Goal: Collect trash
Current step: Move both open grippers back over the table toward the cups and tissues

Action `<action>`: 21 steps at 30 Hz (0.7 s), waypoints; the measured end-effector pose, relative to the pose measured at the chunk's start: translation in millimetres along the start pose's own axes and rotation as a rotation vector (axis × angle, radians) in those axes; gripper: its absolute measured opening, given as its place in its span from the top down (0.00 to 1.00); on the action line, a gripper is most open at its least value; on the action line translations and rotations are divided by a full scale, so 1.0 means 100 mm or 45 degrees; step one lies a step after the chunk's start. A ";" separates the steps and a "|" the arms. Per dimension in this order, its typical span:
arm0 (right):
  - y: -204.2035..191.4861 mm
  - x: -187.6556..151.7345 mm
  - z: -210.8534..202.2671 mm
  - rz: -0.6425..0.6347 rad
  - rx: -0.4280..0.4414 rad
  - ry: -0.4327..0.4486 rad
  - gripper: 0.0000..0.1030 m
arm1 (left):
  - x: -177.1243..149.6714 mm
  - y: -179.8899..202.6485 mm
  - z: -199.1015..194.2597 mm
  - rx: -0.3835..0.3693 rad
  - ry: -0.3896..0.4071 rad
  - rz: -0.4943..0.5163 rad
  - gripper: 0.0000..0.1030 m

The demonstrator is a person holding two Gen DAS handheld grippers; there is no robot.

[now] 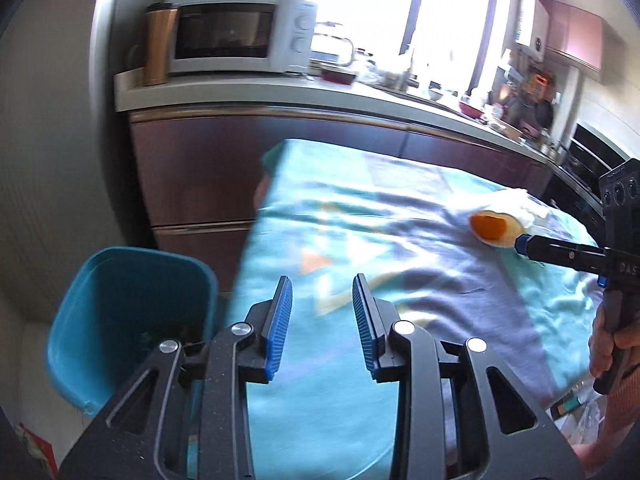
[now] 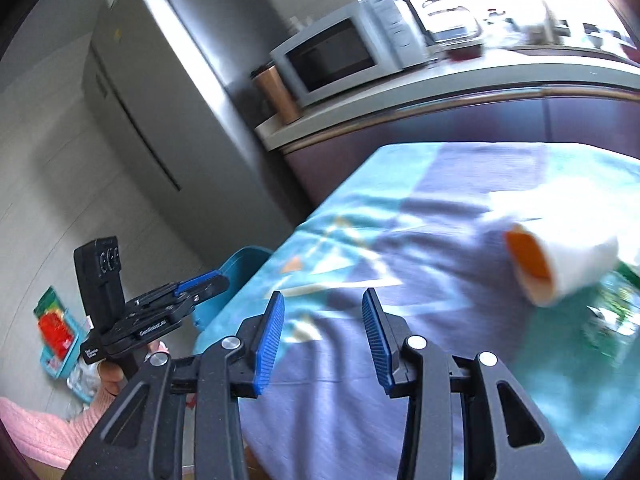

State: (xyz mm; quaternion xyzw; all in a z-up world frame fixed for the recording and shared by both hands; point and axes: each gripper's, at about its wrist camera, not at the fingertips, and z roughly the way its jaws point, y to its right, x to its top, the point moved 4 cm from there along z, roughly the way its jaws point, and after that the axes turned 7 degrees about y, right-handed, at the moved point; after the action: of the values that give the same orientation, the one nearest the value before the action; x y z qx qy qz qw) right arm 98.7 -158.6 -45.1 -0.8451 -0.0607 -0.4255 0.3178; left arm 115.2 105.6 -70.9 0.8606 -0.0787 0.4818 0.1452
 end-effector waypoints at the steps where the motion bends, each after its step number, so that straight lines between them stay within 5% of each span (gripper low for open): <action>1: 0.09 0.00 -0.09 0.014 -0.028 0.020 0.63 | 0.01 0.10 0.03 -0.020 -0.003 0.011 0.70; 12: 1.06 0.16 -0.68 0.126 -0.357 0.184 0.62 | 0.16 1.19 0.56 -0.229 -0.034 0.150 0.70; 16: 1.38 0.23 -0.80 0.141 -0.443 0.203 0.51 | 0.25 1.51 0.77 -0.278 -0.046 0.186 0.70; 21: 1.74 0.28 -0.85 0.203 -0.504 0.211 0.51 | 0.38 1.78 1.02 -0.332 -0.069 0.207 0.70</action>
State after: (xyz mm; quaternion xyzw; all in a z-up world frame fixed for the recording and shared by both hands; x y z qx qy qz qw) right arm 123.5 -351.1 -71.4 -0.8553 0.1171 -0.4707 0.1824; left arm 168.6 -95.7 -58.1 0.8380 -0.2140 0.4541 0.2139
